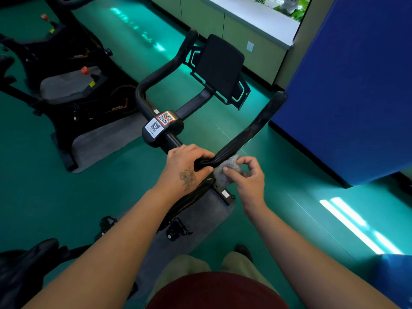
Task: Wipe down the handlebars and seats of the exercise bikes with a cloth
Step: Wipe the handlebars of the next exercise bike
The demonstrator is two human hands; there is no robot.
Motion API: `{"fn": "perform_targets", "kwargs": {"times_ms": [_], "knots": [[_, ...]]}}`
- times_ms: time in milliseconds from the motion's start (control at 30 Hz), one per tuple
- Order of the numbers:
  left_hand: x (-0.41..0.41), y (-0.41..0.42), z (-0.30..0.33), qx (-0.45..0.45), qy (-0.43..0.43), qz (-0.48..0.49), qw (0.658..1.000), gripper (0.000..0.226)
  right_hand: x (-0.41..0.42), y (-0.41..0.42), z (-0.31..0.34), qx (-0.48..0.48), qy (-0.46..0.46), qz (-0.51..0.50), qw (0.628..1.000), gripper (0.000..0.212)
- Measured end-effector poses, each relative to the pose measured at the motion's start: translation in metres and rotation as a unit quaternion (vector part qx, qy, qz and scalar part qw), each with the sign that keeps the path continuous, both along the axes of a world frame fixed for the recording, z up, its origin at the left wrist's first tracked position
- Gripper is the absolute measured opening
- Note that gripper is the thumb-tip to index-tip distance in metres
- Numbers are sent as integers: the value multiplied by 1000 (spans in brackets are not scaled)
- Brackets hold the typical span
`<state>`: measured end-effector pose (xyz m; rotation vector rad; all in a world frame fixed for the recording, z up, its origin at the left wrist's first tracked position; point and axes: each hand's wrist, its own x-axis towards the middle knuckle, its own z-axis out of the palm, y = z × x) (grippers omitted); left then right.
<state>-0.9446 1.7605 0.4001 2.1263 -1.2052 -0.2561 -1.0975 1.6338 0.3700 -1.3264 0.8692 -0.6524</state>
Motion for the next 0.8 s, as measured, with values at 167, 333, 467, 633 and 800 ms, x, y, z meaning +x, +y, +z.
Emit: {"fn": "perform_targets", "kwargs": {"times_ms": [167, 333, 467, 633, 800], "knots": [[-3, 0, 1, 11, -20, 3, 1000, 31, -1, 24, -9, 9, 14, 67, 998, 34], [-11, 5, 3, -9, -11, 8, 1000, 31, -7, 20, -3, 21, 8, 52, 998, 33], [-32, 20, 1, -68, 10, 80, 994, 31, -15, 15, 0, 86, 11, 67, 994, 36], [-65, 37, -9, -92, 55, 128, 986, 30, -18, 13, 4, 101, 11, 94, 990, 34], [-87, 37, -10, -103, 131, 127, 978, 42, -13, 16, 14, 172, -17, 138, 975, 36]]}}
